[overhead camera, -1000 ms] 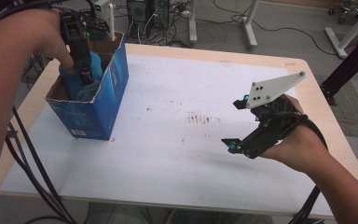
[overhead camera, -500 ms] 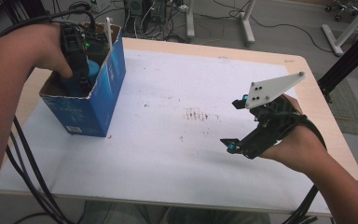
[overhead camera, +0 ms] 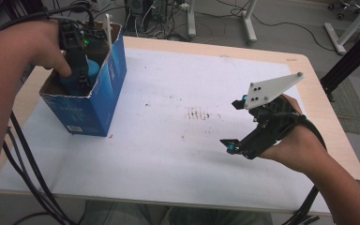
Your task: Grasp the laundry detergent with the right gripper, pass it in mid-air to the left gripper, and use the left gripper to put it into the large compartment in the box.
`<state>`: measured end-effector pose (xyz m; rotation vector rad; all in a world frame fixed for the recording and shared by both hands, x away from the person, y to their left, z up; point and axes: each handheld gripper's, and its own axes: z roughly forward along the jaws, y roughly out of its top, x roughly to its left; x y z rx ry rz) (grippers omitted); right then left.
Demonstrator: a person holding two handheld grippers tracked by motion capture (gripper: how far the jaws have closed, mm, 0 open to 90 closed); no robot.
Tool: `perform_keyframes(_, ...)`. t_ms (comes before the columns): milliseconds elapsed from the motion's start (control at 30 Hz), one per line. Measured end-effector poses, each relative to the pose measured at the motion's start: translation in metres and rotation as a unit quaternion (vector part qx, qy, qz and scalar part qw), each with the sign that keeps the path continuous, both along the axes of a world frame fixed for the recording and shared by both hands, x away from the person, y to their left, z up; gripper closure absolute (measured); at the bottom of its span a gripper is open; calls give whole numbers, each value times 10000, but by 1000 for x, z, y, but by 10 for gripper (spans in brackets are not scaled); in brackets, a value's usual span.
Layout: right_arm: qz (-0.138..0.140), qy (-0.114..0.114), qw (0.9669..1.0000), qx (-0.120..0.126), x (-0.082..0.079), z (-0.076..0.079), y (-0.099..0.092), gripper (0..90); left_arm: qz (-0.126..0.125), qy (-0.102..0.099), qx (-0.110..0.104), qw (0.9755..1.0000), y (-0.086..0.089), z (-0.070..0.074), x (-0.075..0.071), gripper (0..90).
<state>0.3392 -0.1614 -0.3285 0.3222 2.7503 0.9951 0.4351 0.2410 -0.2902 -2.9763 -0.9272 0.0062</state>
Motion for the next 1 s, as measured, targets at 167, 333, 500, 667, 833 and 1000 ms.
perform_keyframes(167, -22, 5, 10000, -1, -1, 0, -2, 7, 3, -53, -9, 10000, 0, 7, -1, 262)
perform_keyframes(333, -31, 4, 10000, 12, 0, 0, -4, 7, -19, -116, 12, 9999, -1, 18, -4, 261)
perform_keyframes(500, -62, 26, 10000, 3, 2, 0, -6, 7, -22, -197, 89, 9998, -1, 35, -9, 251)
perform_keyframes(667, -86, 66, 9999, -4, 4, 1, -7, 7, -56, -338, 138, 9993, -4, 56, -14, 231)
perform_keyframes(833, -66, 106, 9999, -107, 8, 8, -9, 7, -243, -416, 112, 9988, -14, 76, -21, 216)
perform_keyframes(1000, -3, 244, 9994, -262, 15, 18, -12, 7, -546, -405, 92, 9976, -32, 92, -29, 182)
